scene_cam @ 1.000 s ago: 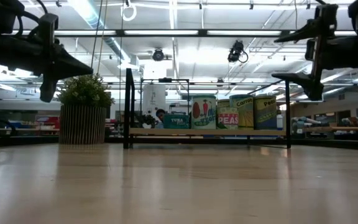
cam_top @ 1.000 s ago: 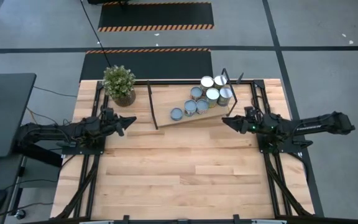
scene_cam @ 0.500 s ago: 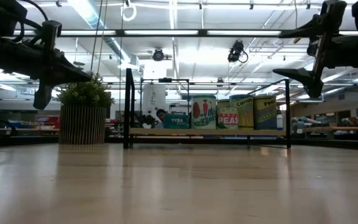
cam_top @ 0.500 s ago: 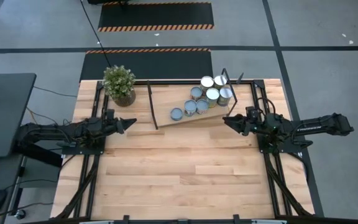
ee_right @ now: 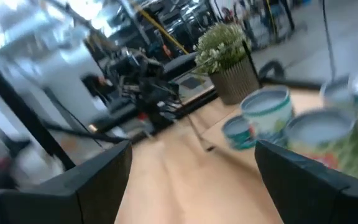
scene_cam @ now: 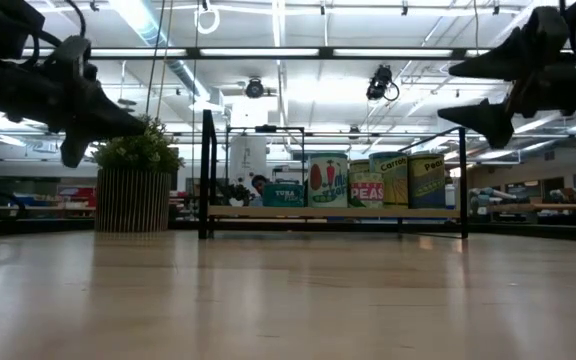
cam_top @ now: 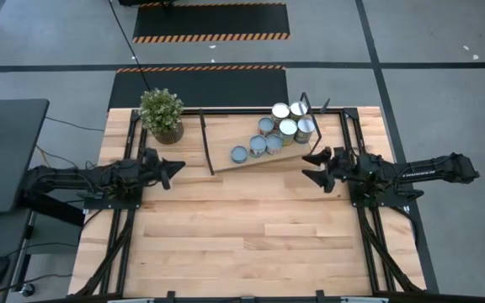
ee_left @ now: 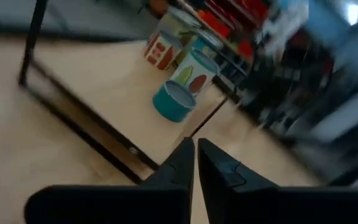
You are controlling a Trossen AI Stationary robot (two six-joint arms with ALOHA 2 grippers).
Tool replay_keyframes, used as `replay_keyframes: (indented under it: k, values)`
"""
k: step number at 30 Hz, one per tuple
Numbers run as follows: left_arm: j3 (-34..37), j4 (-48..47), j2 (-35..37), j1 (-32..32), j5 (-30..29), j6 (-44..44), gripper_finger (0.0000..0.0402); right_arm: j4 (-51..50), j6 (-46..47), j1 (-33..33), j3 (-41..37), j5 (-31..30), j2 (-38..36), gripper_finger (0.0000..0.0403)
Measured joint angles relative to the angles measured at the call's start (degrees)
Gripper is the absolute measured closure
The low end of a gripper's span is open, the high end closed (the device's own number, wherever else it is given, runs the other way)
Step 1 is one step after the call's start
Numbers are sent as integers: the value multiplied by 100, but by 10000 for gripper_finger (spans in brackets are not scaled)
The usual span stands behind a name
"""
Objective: Pick and place cans onto a shelf
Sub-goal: Return to Home Position
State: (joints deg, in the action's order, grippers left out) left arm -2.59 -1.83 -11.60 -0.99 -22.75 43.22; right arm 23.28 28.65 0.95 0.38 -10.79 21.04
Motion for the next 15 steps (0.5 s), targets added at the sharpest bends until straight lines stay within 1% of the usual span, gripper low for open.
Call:
replay_keyframes:
  k: [2,4,6,7,10,15]
  values:
    - [0,-4,-1,0,8,-1213,371,-2,-699,0,0,0,0,55]
    - [0,12,0,0,8,-2444,369,12,-1123,0,-2,0,0,55]
    - [8,71,0,0,8,-3359,371,12,-1347,0,-2,-1,0,55]
    - [15,102,0,0,8,-3677,372,12,-1376,0,-2,0,0,55]
    - [16,114,0,0,6,-4193,374,14,-1333,0,-2,0,0,55]
    - [22,136,0,0,3,-4235,370,16,-1328,0,-2,0,0,55]
